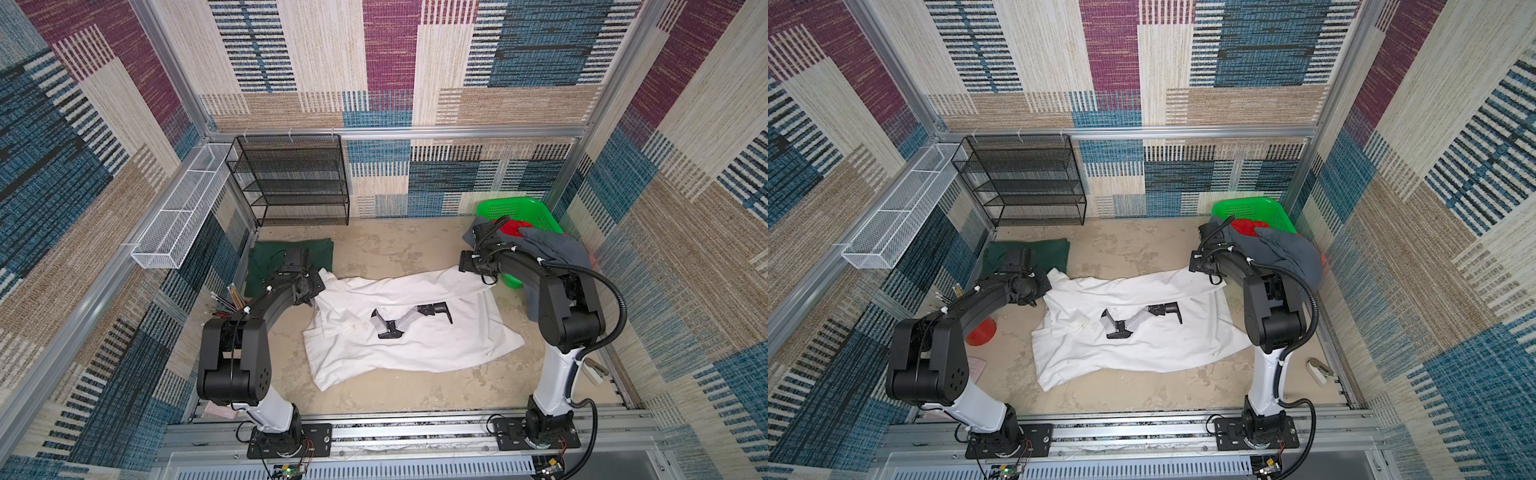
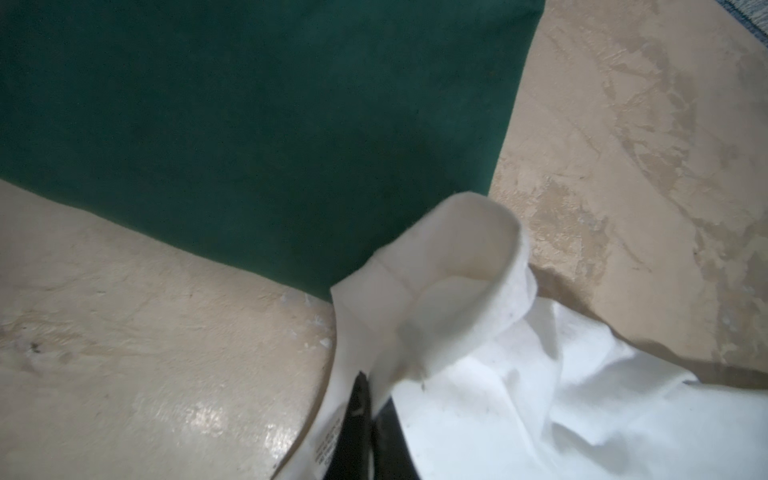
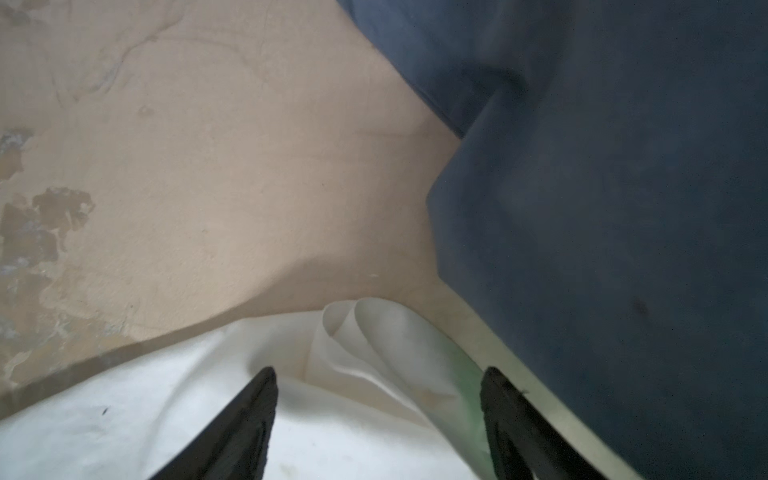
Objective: Fold and stack the t-shirts
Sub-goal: 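Close both grippers on the white shirt's far corners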
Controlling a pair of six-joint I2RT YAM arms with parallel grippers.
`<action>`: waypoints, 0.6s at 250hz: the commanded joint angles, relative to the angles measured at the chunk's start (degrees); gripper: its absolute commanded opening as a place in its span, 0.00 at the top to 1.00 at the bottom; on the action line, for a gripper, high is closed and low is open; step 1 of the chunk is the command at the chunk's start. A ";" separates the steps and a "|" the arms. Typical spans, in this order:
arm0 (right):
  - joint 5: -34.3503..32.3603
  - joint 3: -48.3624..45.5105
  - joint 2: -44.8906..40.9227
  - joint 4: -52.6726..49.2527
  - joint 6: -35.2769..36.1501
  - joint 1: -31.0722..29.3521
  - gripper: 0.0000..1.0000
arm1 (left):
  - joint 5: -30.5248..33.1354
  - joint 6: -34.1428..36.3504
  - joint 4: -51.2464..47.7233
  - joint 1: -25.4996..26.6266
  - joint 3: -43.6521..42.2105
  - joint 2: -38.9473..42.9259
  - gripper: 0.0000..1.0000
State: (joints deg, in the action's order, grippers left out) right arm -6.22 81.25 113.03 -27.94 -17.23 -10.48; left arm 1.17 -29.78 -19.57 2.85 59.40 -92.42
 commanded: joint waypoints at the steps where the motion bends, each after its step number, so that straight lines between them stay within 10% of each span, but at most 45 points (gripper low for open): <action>1: -0.35 1.51 1.89 0.93 1.32 -0.07 0.23 | -0.38 -0.63 1.10 -0.04 -0.21 0.82 1.00; 57: 0.93 6.18 6.55 1.66 1.57 -0.12 0.47 | -2.94 -0.28 1.59 -0.04 0.64 0.18 1.00; 100: -1.94 8.80 7.69 1.50 1.51 -0.07 1.00 | -2.39 -0.49 1.15 -0.04 1.35 -0.14 1.00; 150: -6.39 8.82 6.24 1.74 1.31 0.36 1.00 | 0.16 -1.33 1.50 -0.26 1.00 0.49 1.00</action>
State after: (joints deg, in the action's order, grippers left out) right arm -8.80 90.11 120.40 -27.46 -15.59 -10.41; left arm -0.36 -29.89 -18.92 2.79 60.20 -92.44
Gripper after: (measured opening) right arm 0.047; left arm 0.052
